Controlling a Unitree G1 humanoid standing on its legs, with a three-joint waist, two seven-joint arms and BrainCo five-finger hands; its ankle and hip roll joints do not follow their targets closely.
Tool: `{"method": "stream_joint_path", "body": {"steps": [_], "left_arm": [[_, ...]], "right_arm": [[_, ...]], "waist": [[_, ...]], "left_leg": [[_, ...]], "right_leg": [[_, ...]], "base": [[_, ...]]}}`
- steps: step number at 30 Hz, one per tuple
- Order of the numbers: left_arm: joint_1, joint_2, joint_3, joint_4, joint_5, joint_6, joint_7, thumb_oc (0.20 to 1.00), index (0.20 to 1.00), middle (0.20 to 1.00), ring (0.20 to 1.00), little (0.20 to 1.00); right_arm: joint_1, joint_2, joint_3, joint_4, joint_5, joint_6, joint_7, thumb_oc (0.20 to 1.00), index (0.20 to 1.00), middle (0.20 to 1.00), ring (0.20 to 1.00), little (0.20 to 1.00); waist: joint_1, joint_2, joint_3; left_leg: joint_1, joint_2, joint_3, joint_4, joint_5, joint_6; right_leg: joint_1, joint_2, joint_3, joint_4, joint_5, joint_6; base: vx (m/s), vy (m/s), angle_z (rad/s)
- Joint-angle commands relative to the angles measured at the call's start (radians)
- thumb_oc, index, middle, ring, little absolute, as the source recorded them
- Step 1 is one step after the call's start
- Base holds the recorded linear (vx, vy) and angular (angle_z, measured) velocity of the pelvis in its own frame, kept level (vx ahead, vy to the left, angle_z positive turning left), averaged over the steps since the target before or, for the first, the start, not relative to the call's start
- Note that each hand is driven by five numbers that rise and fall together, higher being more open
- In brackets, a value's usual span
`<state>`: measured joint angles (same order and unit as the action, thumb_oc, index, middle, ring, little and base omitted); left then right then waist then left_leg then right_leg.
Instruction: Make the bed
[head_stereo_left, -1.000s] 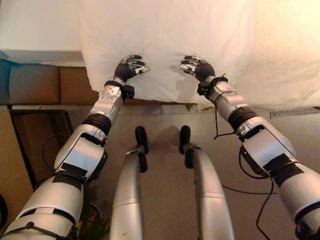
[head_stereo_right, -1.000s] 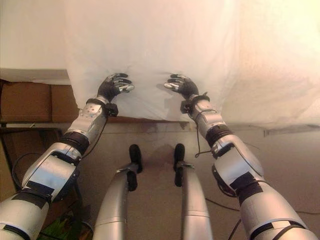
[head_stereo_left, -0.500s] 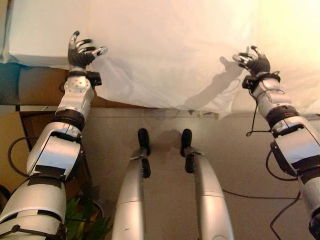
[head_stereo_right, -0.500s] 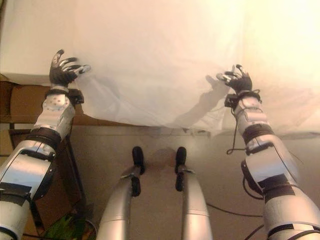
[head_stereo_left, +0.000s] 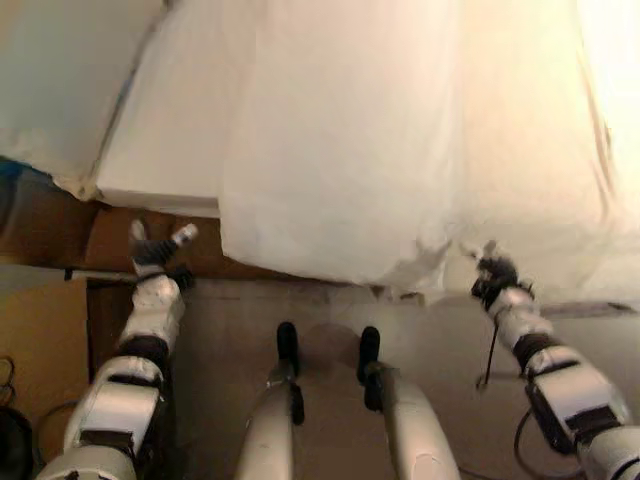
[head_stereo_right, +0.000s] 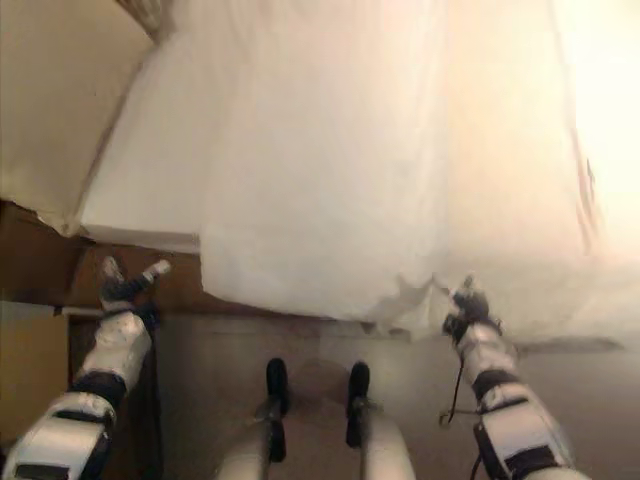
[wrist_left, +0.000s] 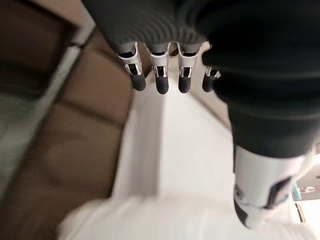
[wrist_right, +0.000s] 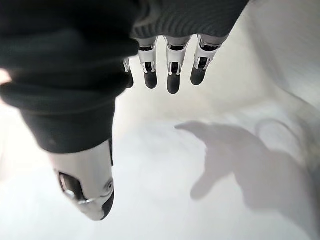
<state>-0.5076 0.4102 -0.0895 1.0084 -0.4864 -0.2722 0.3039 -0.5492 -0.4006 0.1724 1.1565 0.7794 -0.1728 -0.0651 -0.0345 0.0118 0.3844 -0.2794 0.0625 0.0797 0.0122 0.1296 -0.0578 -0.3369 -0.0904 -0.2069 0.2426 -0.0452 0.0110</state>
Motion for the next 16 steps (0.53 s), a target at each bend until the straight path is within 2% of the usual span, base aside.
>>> {"method": "stream_joint_path", "body": {"steps": [1, 3, 6, 7, 8, 12, 14, 16], "left_arm": [[0.031, -0.024, -0.034, 0.025, 0.027, -0.031, -0.106, 1.000, 1.000, 1.000, 1.000, 1.000], [0.080, -0.059, -0.042, 0.037, 0.014, -0.020, -0.172, 1.000, 1.000, 1.000, 1.000, 1.000], [0.152, -0.092, -0.083, 0.046, 0.049, 0.006, -0.258, 1.000, 1.000, 1.000, 1.000, 1.000], [0.185, -0.127, -0.102, 0.079, 0.053, 0.032, -0.306, 1.000, 1.000, 1.000, 1.000, 1.000], [0.185, -0.127, -0.102, 0.079, 0.052, 0.032, -0.306, 1.000, 1.000, 1.000, 1.000, 1.000], [0.252, -0.178, -0.164, 0.149, 0.175, 0.069, -0.395, 1.000, 1.000, 1.000, 1.000, 1.000], [0.264, -0.208, -0.210, 0.201, 0.286, 0.090, -0.412, 1.000, 1.000, 1.000, 1.000, 1.000], [0.285, -0.235, -0.228, 0.240, 0.338, 0.105, -0.420, 1.000, 1.000, 1.000, 1.000, 1.000]], "right_arm": [[0.047, -0.008, 0.004, -0.060, -0.084, -0.056, 0.026, 1.000, 1.000, 1.000, 1.000, 1.000], [0.105, 0.018, 0.003, -0.081, -0.106, -0.056, 0.040, 1.000, 1.000, 1.000, 1.000, 1.000], [0.187, 0.059, -0.004, -0.090, -0.146, -0.049, 0.048, 1.000, 1.000, 1.000, 1.000, 1.000], [0.236, 0.090, -0.004, -0.082, -0.178, -0.046, 0.050, 1.000, 1.000, 1.000, 1.000, 1.000], [0.237, 0.090, -0.004, -0.082, -0.178, -0.046, 0.050, 1.000, 1.000, 1.000, 1.000, 1.000], [0.322, 0.126, 0.003, -0.042, -0.249, -0.034, 0.075, 1.000, 1.000, 1.000, 1.000, 1.000], [0.351, 0.149, 0.015, 0.010, -0.273, -0.014, 0.101, 1.000, 1.000, 1.000, 1.000, 1.000], [0.378, 0.172, 0.035, 0.057, -0.304, 0.001, 0.123, 1.000, 1.000, 1.000, 1.000, 1.000]], "waist": [[0.006, -0.012, -0.081], [-0.002, -0.011, -0.114], [-0.015, -0.015, -0.166], [-0.024, -0.018, -0.202], [-0.024, -0.018, -0.202], [-0.036, -0.018, -0.257], [-0.041, -0.019, -0.279], [-0.044, -0.023, -0.298]], "left_leg": [[0.058, -0.047, 0.018, -0.050, 0.009, -0.026], [0.102, -0.039, 0.023, -0.098, 0.027, -0.035], [0.126, -0.033, 0.020, -0.099, 0.021, -0.040], [0.144, -0.030, 0.019, -0.099, 0.016, -0.043], [0.144, -0.030, 0.019, -0.099, 0.015, -0.043], [0.182, -0.022, 0.029, -0.099, 0.000, -0.037], [0.205, -0.019, 0.036, -0.099, -0.009, -0.031], [0.235, -0.014, 0.046, -0.099, -0.023, -0.027]], "right_leg": [[0.099, 0.008, 0.003, -0.156, 0.087, 0.088], [0.137, 0.014, 0.004, -0.196, 0.103, 0.093], [0.186, 0.017, 0.008, -0.258, 0.132, 0.098], [0.218, 0.018, 0.014, -0.299, 0.144, 0.098], [0.219, 0.019, 0.014, -0.301, 0.145, 0.098], [0.261, 0.016, 0.032, -0.330, 0.152, 0.103], [0.276, 0.016, 0.048, -0.330, 0.149, 0.105], [0.296, 0.020, 0.061, -0.330, 0.147, 0.102]], "base": [[0.06, 0.016, 0.05], [0.02, 0.001, 0.04], [0.04, -0.021, 0.02], [0.05, -0.010, 0.03], [0.05, 0.005, 0.05], [0.05, 0.022, 0.00], [0.07, 0.038, -0.07], [0.09, 0.029, -0.17]]}}
